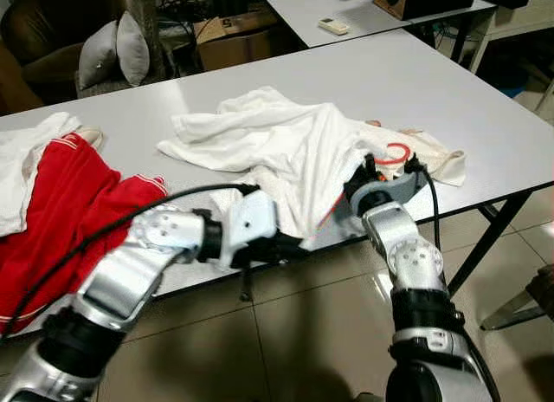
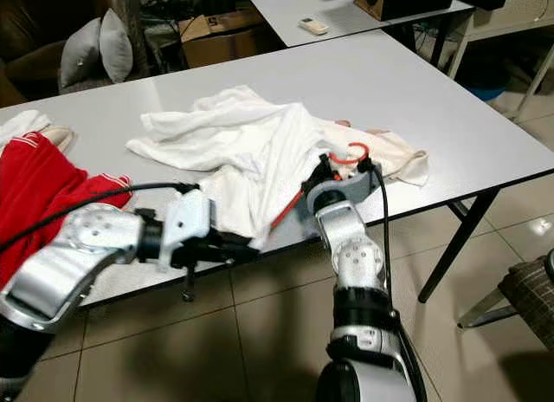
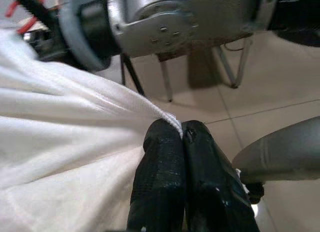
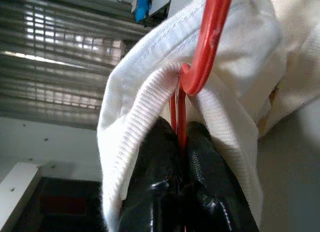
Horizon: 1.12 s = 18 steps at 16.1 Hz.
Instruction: Hang hanger
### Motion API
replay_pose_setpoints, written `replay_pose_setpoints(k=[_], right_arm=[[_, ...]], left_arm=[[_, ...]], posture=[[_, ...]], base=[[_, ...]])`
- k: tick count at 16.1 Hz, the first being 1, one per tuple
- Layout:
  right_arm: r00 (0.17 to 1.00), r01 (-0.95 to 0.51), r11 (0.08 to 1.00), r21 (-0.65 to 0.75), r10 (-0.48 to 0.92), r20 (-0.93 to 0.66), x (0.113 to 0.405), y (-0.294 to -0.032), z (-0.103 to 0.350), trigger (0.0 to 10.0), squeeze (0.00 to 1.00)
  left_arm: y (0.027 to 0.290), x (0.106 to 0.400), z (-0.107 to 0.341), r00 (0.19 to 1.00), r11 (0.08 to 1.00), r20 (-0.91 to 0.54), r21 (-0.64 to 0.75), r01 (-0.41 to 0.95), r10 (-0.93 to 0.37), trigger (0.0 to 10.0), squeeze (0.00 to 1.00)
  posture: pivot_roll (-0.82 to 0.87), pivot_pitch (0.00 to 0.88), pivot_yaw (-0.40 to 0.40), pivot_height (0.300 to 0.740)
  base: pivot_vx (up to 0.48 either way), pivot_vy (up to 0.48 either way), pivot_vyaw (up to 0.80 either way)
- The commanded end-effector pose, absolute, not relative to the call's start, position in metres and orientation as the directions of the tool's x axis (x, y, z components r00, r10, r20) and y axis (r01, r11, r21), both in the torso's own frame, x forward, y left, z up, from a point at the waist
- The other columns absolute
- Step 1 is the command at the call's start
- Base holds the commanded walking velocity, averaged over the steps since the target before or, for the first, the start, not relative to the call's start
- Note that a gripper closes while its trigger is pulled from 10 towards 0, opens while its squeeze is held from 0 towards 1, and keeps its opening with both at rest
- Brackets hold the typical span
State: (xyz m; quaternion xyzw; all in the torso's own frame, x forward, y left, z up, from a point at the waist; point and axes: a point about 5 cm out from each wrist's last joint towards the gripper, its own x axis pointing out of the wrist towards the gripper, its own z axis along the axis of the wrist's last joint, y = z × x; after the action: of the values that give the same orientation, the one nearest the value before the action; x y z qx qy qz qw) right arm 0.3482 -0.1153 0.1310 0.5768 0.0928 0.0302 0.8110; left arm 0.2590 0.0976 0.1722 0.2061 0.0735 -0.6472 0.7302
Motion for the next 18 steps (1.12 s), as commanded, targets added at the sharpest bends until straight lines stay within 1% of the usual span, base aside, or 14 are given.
replay_pose_setpoints(k=[1,3,4,5,6,7,8,9,11,12,13,15,17,18], right_arm=[[0.98,0.024,0.285,0.958,0.184,-0.079,0.354,-0.093,0.147,10.0,0.0],[0.978,0.021,0.281,0.959,0.195,-0.079,0.355,-0.087,0.148,10.0,0.0],[0.975,0.014,0.28,0.96,0.209,-0.075,0.354,-0.083,0.148,10.0,0.0],[0.972,0.016,0.284,0.959,0.218,-0.081,0.353,-0.08,0.147,10.0,0.0],[0.97,0.017,0.297,0.955,0.226,-0.088,0.353,-0.078,0.147,10.0,0.0],[0.966,-0.007,0.352,0.936,0.246,-0.086,0.352,-0.075,0.147,10.0,0.0],[0.959,-0.037,0.4,0.916,0.271,-0.079,0.351,-0.075,0.147,10.0,0.0],[0.958,-0.04,0.386,0.922,0.276,-0.074,0.349,-0.076,0.146,10.0,0.0],[0.965,-0.065,0.33,0.942,0.26,-0.024,0.349,-0.082,0.151,10.0,0.0],[0.97,-0.071,0.297,0.952,0.242,-0.003,0.349,-0.085,0.154,10.0,0.0],[0.977,-0.06,0.218,0.974,0.214,0.013,0.351,-0.088,0.158,10.0,0.0],[0.971,-0.075,0.259,0.963,0.238,0.012,0.35,-0.089,0.158,10.0,0.0],[0.978,-0.044,0.251,0.967,0.209,-0.009,0.349,-0.096,0.155,10.0,0.0],[0.976,-0.067,0.317,0.946,0.217,-0.004,0.349,-0.097,0.159,10.0,0.0]], left_arm=[[0.094,0.255,0.173,0.099,0.025,-0.377,0.196,0.98,-0.921,0.0,0.0],[0.073,0.252,0.176,0.048,-0.013,-0.322,0.182,0.983,-0.946,0.0,0.0],[0.062,0.255,0.18,0.057,0.008,-0.27,0.178,0.984,-0.961,0.5,0.0],[0.053,0.256,0.181,0.06,0.009,-0.255,0.194,0.981,-0.965,3.5,0.0],[0.048,0.256,0.181,0.069,0.013,-0.254,0.216,0.976,-0.965,10.0,0.0],[0.046,0.257,0.181,0.076,0.027,-0.248,0.195,0.98,-0.966,10.0,0.0],[0.046,0.255,0.18,0.075,0.033,-0.25,0.169,0.985,-0.965,10.0,0.16],[0.047,0.254,0.177,0.078,0.038,-0.26,0.156,0.987,-0.962,10.0,1.0],[0.057,0.25,0.171,0.089,0.055,-0.301,0.121,0.991,-0.95,10.0,1.0],[0.062,0.249,0.168,0.094,0.061,-0.321,0.111,0.992,-0.942,10.0,1.0],[0.071,0.25,0.166,0.12,0.08,-0.355,0.124,0.989,-0.927,10.0,1.0],[0.079,0.249,0.164,0.153,0.117,-0.37,0.12,0.986,-0.916,10.0,1.0],[0.083,0.243,0.165,0.169,0.147,-0.352,0.088,0.985,-0.921,10.0,1.0],[0.087,0.243,0.171,0.194,0.185,-0.312,0.058,0.981,-0.93,10.0,1.0]], posture=[[-0.02,0.0,0.131,0.74],[-0.03,0.0,0.147,0.74],[-0.03,0.0,0.147,0.74],[-0.03,0.003,0.136,0.74],[-0.03,0.012,0.124,0.74],[-0.03,0.012,0.127,0.74],[-0.03,0.012,0.128,0.74],[-0.03,0.008,0.126,0.74],[-0.03,0.007,0.131,0.74],[-0.02,0.02,0.107,0.74],[-0.02,0.028,0.105,0.74],[-0.02,0.033,0.111,0.74],[-0.02,0.025,0.118,0.74],[-0.02,0.033,0.118,0.74]], base=[[0.0,0.0,0.0],[0.0,0.0,0.0],[0.0,0.0,0.0],[0.0,0.0,0.0],[0.0,0.0,0.0],[0.0,0.0,0.0],[0.0,0.0,0.0],[0.0,0.0,0.0],[0.0,0.0,0.0],[0.0,0.0,0.0],[0.0,0.0,0.0],[0.0,0.0,0.0],[0.0,0.0,0.0],[0.0,0.0,0.0]])
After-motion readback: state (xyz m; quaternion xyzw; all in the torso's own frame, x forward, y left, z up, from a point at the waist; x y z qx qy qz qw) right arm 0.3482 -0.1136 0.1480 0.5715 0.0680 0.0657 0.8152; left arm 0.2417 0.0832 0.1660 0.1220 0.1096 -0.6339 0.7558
